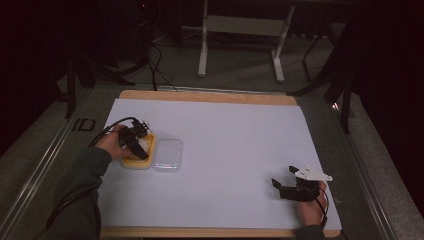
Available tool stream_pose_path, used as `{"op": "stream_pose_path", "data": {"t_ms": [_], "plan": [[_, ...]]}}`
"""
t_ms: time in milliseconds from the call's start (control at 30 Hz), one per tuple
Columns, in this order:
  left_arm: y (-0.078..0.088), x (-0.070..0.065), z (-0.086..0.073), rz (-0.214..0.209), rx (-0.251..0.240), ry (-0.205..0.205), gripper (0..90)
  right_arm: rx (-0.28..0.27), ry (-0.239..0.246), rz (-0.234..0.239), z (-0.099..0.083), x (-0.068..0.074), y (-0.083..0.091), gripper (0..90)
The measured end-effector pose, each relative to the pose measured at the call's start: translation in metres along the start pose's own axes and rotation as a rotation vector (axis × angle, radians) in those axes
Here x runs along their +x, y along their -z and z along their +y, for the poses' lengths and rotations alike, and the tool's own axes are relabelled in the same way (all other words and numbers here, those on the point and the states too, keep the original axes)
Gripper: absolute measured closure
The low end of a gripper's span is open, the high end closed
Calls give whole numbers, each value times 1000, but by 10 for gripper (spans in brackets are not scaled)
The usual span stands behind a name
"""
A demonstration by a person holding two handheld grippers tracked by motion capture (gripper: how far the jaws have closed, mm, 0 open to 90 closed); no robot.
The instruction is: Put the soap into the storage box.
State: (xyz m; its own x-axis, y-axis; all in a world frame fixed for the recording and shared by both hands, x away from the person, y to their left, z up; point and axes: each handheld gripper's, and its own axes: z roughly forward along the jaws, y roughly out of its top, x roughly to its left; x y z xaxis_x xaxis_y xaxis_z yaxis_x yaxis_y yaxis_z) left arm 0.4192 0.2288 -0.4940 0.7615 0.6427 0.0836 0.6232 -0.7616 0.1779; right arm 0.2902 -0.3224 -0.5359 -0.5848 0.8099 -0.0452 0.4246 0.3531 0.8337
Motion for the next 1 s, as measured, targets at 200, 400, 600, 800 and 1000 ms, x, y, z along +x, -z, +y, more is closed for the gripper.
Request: {"op": "stream_pose_path", "data": {"t_ms": [200, 400, 600, 800, 1000], "plan": [[-1, -1, 1, 12, 3, -3, 165, 1, 0, 0, 0, 0, 0, 142], [0, -2, 0, 27, -13, -10, 148, 2, 2, 1, 0, 0, 0, 142], [6, -1, -4, -4, -27, -6, 133, 3, 6, 0, 0, 0, 0, 142], [15, -5, -4, -1, -48, -19, 140, 3, 6, 1, 0, 0, 0, 142], [30, -7, -3, 12, -121, -20, 146, 3, 6, 1, 0, 0, 0, 142]]}}
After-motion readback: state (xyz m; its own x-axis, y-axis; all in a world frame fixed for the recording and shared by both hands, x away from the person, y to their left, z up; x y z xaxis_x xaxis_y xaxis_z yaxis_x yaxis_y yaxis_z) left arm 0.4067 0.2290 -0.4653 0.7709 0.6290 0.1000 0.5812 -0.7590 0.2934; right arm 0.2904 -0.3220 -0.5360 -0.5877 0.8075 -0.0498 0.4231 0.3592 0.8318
